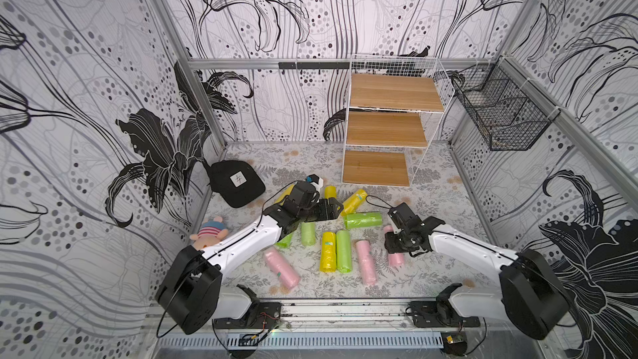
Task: Sort the rolls of trash bags by color and place them on the shelf
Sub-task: Pick up the roll of trash bags from the center of the board.
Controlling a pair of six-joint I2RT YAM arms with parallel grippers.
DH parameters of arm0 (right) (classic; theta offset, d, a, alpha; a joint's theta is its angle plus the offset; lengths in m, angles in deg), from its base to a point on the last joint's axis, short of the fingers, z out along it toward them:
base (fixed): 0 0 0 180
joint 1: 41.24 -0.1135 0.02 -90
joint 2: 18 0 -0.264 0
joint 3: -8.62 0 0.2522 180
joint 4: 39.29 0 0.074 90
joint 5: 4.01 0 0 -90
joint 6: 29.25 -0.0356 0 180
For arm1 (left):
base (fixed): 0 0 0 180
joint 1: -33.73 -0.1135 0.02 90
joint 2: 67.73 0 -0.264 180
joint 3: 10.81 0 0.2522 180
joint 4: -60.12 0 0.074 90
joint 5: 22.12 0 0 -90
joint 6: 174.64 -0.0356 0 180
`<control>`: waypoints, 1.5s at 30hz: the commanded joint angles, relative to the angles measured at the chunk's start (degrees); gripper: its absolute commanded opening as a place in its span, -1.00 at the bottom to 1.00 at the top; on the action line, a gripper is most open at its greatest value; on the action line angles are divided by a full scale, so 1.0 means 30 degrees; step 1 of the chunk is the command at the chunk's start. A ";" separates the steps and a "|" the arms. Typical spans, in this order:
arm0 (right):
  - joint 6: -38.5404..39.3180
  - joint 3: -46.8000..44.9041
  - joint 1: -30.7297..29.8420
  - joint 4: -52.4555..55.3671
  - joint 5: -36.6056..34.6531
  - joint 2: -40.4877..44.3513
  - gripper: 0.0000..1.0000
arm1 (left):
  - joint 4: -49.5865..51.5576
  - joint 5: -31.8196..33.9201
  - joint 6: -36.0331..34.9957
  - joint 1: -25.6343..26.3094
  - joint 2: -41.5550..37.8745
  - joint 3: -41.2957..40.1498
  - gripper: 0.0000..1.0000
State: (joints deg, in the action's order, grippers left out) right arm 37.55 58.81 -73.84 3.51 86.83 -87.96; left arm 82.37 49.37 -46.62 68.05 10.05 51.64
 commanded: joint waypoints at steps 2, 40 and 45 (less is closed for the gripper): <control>0.1565 -0.0245 -0.0104 -0.3616 0.3762 0.4022 -0.24 | -0.3183 -0.2513 0.1679 -0.0021 -0.0544 -0.0839 0.64; 0.3540 0.4173 -0.0110 -0.4618 0.8265 0.1961 0.83 | -0.6808 -0.5302 0.3899 0.0546 0.2355 0.2668 -0.56; 0.2220 0.4393 0.0079 -0.5263 0.7985 0.3034 1.00 | -0.9286 -0.3478 0.6347 -0.0925 0.0544 0.1299 -0.80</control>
State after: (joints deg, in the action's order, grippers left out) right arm 46.27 70.15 -73.79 -11.94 111.90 -81.29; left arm 65.58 34.69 -33.55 67.44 15.88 57.27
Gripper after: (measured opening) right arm 0.996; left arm 0.410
